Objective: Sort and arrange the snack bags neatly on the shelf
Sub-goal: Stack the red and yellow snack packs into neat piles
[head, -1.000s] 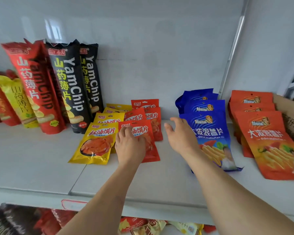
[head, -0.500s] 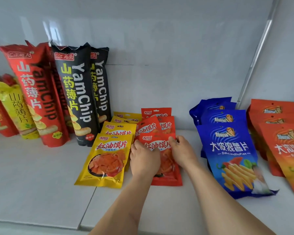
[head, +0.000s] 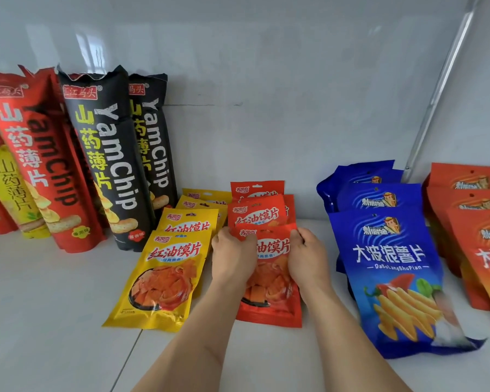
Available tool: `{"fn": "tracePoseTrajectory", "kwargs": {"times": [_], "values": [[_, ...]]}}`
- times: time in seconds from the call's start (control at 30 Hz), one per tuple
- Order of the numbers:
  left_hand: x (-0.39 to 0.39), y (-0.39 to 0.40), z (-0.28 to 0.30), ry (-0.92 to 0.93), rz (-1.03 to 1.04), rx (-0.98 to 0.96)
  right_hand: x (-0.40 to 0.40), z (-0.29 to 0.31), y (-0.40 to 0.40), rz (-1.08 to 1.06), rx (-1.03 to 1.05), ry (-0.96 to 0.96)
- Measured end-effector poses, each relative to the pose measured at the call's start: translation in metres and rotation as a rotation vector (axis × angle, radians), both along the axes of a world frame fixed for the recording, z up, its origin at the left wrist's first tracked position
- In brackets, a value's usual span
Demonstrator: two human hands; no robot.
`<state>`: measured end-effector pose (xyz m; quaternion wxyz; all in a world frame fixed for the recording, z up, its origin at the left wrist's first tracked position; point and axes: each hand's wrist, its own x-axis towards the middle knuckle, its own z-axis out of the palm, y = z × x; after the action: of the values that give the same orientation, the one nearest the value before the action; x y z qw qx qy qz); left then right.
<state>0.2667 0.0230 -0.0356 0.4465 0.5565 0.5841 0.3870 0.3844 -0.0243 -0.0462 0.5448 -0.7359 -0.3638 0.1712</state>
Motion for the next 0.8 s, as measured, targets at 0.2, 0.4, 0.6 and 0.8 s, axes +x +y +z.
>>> {"fn": "tracePoseTrajectory", "kwargs": {"times": [0.2, 0.4, 0.6, 0.8], "values": [[0.001, -0.004, 0.030, -0.083, -0.054, -0.027, 0.002, -0.001, 0.003, -0.009, 0.029, 0.047], [-0.001, -0.008, 0.029, 0.122, -0.090, 0.030, 0.007, 0.001, 0.002, -0.016, 0.027, -0.005], [0.001, 0.010, 0.016, 0.210, -0.132, 0.001, 0.011, 0.000, 0.005, -0.009, -0.025, -0.055], [0.006, 0.014, 0.017, 0.134, -0.167, -0.033, 0.013, 0.006, 0.007, 0.007, -0.091, -0.104]]}}
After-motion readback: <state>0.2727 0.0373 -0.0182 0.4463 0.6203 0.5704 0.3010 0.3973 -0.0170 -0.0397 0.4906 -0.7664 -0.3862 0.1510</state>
